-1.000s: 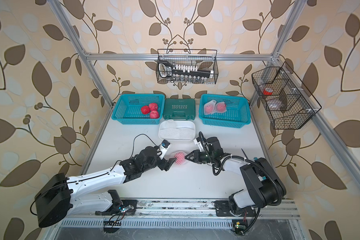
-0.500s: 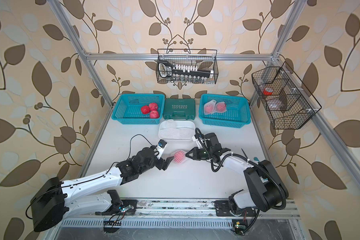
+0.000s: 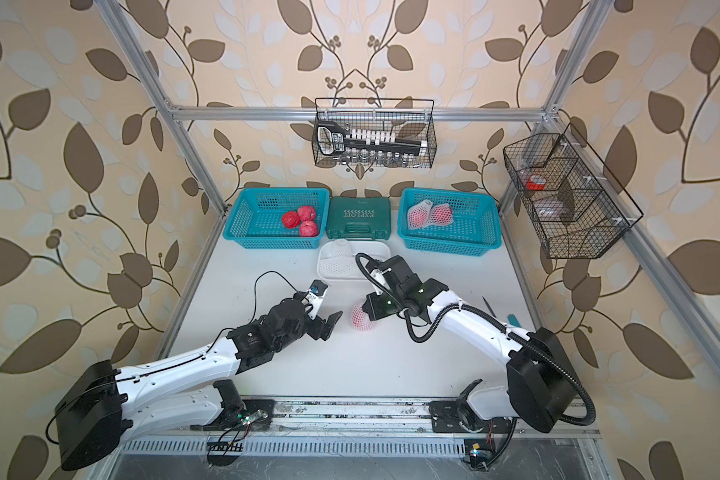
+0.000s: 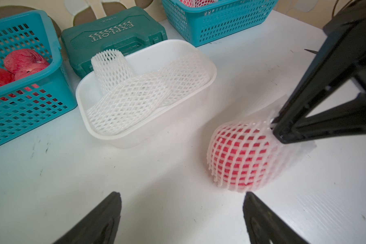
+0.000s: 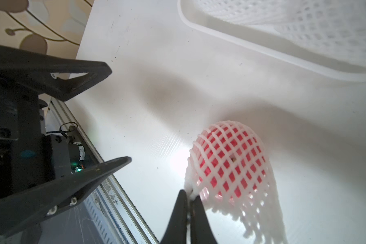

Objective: Remove foam nets from apples
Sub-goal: Remove the foam net from the apple.

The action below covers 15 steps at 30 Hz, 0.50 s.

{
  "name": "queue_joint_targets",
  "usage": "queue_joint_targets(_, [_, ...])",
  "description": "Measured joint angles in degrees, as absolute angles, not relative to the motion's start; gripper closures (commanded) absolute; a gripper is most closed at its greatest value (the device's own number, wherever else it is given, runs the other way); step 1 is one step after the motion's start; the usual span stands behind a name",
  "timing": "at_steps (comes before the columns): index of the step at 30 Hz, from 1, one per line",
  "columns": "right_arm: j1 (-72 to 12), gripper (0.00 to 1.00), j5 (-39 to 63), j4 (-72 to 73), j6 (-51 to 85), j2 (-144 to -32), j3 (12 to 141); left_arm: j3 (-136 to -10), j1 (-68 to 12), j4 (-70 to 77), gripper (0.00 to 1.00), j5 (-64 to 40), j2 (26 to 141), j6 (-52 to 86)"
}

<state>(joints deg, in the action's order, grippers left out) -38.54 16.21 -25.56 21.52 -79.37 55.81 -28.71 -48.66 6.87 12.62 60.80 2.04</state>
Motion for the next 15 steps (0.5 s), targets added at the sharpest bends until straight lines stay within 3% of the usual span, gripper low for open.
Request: queue_joint_targets(15, [-42.0,0.92,10.3,-30.7,19.2,-82.1,61.7,-28.7,-48.3,6.8,0.06,13.2,61.8,2.0])
